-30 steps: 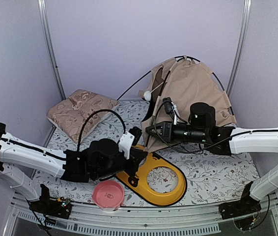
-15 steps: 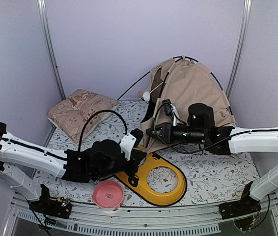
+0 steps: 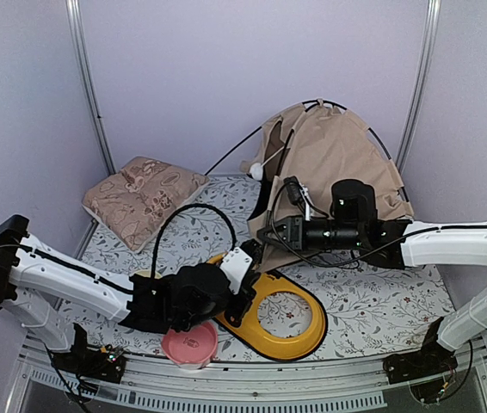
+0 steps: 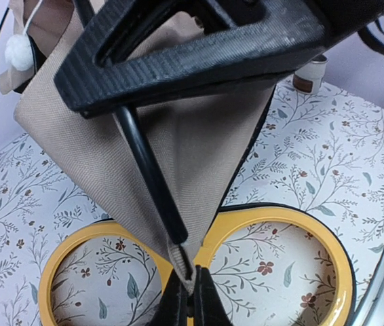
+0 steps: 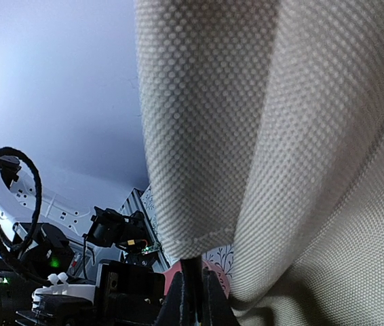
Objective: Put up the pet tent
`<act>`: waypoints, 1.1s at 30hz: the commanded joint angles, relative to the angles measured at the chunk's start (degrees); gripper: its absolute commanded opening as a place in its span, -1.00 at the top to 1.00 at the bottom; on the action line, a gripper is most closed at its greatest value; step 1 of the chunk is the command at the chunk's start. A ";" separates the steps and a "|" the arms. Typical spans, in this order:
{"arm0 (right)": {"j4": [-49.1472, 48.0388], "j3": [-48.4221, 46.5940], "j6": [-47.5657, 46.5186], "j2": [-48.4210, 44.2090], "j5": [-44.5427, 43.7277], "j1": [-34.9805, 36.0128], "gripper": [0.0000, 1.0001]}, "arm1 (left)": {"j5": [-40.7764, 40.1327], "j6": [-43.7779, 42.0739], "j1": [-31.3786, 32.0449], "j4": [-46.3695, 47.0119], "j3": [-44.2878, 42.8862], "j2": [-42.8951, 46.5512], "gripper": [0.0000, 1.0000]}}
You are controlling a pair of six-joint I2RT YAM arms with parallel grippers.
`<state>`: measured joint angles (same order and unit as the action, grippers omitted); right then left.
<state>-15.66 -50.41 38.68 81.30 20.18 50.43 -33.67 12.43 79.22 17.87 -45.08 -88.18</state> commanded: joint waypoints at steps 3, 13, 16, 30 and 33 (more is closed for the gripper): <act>-6.84 -0.86 1.71 -2.37 -8.00 -4.86 1.00 | 2.54 -1.56 3.26 -7.16 2.42 -0.94 1.00; -7.54 -1.04 1.88 -0.45 -8.78 -4.39 1.00 | 5.15 -0.86 3.18 -6.97 1.67 0.99 1.00; -7.57 -1.50 1.85 0.19 -8.67 -4.00 1.00 | 5.28 -0.97 3.10 -7.40 1.21 0.74 1.00; -7.50 -0.67 1.55 0.89 -9.95 -2.56 1.00 | 7.27 0.47 1.87 -7.41 1.57 3.29 1.00; -7.45 -0.43 1.58 0.97 -10.02 -2.24 1.00 | 7.79 0.70 1.45 -7.58 1.54 3.75 1.00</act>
<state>-18.04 -50.22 39.68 81.87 20.21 50.52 -31.99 12.32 79.18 17.23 -45.04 -85.69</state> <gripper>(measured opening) 0.049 0.011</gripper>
